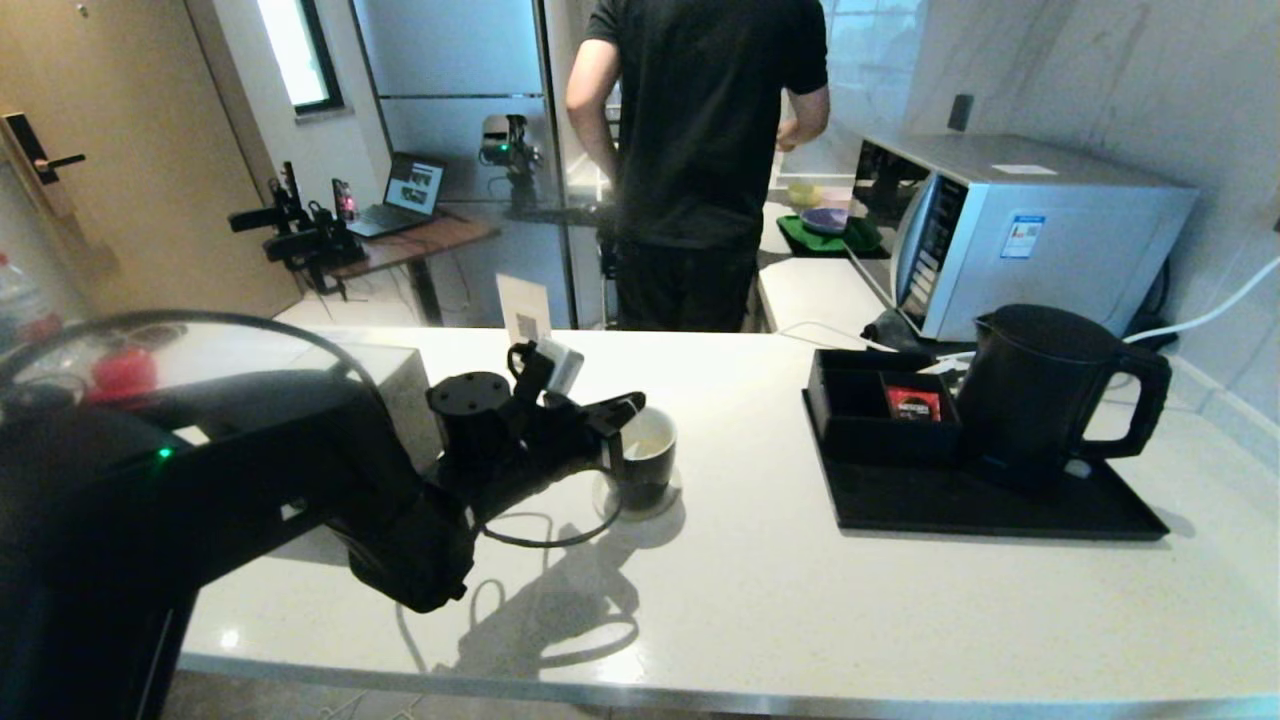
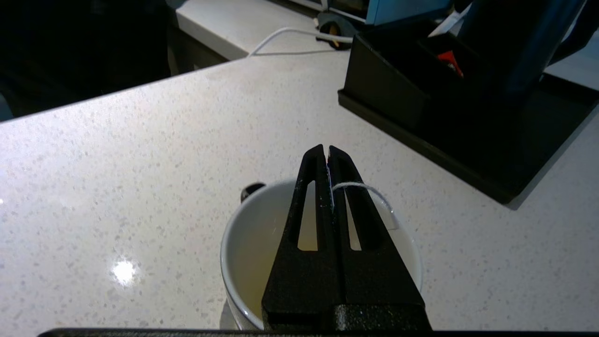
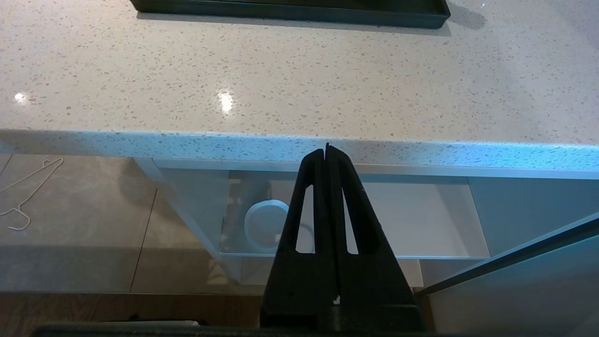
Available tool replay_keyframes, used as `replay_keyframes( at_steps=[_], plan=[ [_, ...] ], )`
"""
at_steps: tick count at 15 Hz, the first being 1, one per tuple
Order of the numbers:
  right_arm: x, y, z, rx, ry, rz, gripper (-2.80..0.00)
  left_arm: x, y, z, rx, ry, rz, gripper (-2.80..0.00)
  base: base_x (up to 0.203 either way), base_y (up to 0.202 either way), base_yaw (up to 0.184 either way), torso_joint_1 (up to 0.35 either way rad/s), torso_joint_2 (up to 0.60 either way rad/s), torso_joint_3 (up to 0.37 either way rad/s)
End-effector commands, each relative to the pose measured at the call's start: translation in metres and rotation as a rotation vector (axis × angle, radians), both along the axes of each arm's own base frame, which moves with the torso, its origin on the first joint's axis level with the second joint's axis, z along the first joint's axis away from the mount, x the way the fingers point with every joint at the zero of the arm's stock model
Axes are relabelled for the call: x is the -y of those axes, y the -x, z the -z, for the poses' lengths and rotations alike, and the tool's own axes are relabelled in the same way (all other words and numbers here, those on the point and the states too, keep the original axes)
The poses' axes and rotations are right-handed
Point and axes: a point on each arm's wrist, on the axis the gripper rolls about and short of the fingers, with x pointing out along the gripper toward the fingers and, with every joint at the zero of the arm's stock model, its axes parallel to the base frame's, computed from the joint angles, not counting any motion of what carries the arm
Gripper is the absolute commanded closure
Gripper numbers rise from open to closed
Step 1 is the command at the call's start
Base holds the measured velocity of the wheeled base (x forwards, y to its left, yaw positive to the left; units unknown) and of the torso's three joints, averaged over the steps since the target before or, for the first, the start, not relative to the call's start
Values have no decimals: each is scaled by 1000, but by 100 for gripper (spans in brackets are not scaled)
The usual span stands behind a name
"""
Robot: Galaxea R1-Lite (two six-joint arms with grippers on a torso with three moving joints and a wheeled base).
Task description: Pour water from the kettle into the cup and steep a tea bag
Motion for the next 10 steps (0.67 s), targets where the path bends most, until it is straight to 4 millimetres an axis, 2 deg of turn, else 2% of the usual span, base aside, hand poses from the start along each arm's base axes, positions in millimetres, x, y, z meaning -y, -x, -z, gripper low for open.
replay_keyframes(
  at_steps=[1,10],
  plan=[
    [0,0,0,-1,0,1,0,-1,4,-19,46,22,3,0,0,0,0,0,0,0],
    [0,0,0,-1,0,-1,0,-8,21,-75,154,69,5,0,0,0,0,0,0,0]
  ],
)
